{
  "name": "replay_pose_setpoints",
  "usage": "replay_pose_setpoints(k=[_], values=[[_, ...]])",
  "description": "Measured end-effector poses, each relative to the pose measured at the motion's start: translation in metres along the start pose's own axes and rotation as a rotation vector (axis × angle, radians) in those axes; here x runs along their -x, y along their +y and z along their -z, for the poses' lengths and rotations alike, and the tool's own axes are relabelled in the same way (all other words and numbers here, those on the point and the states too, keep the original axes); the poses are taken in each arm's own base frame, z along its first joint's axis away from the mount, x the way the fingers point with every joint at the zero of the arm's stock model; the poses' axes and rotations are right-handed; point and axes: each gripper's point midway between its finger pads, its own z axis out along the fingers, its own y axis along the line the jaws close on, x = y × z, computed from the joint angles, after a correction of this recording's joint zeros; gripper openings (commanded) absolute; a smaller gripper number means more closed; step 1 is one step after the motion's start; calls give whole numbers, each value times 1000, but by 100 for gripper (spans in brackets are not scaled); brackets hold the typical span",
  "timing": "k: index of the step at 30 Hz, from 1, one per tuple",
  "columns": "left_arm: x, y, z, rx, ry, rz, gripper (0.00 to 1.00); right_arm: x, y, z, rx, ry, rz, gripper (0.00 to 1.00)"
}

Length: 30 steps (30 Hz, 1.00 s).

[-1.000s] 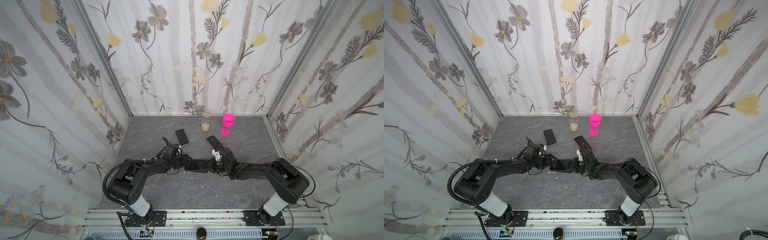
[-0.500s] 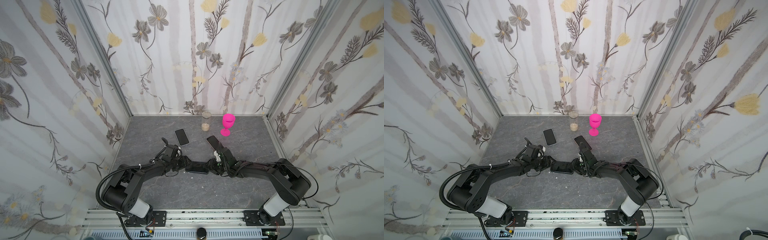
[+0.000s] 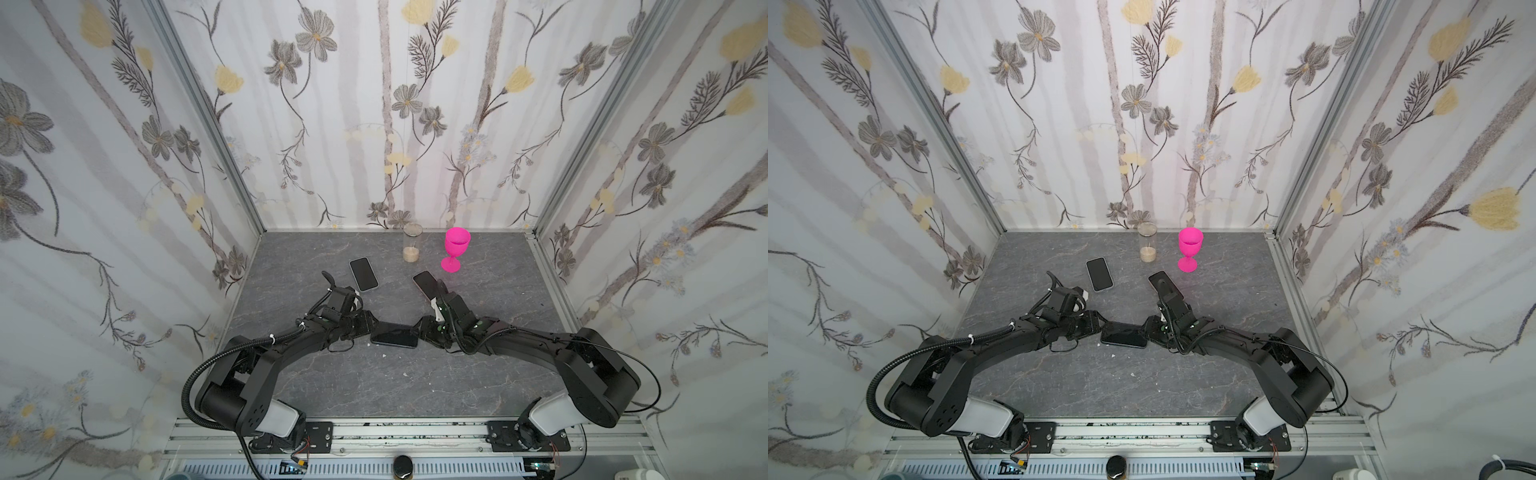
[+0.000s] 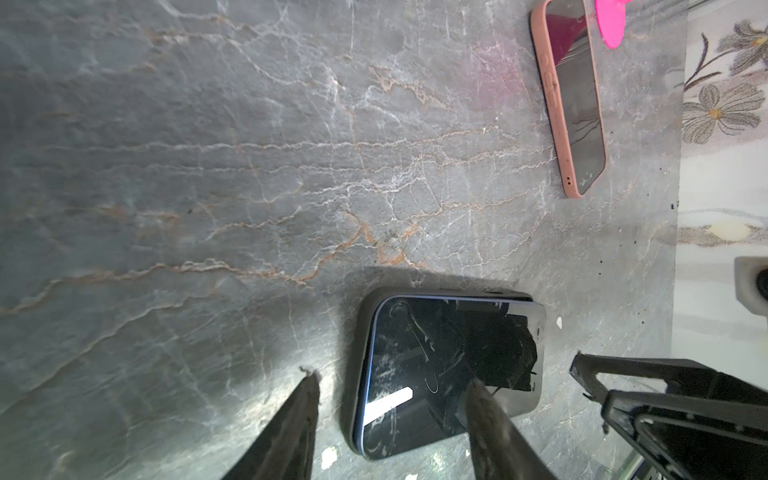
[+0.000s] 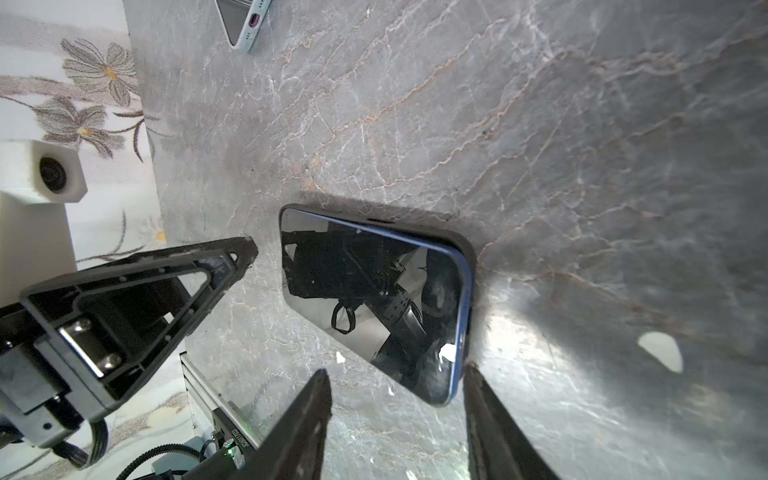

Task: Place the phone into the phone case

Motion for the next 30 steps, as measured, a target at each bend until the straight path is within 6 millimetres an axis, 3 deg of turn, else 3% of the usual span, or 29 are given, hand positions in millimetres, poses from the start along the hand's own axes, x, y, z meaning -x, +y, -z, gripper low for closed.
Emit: replay_pose_setpoints(k=[7, 14, 19, 23, 26, 30], values=[[-10, 5, 0, 13, 24, -14, 47, -12, -7, 2, -31, 20, 35, 43], [-29, 6, -3, 7, 75, -25, 39, -25, -15, -12, -67, 66, 51, 40], [-41, 14, -5, 29, 93, -27, 34, -22, -15, -19, -72, 69, 53, 36], [-41, 19, -8, 48, 91, -25, 27, -23, -18, -27, -90, 82, 57, 35], [-40, 20, -11, 55, 83, -29, 22, -14, -7, -27, -78, 60, 79, 35], [-39, 21, -14, 59, 76, -33, 20, -11, -8, -27, -91, 53, 89, 34]])
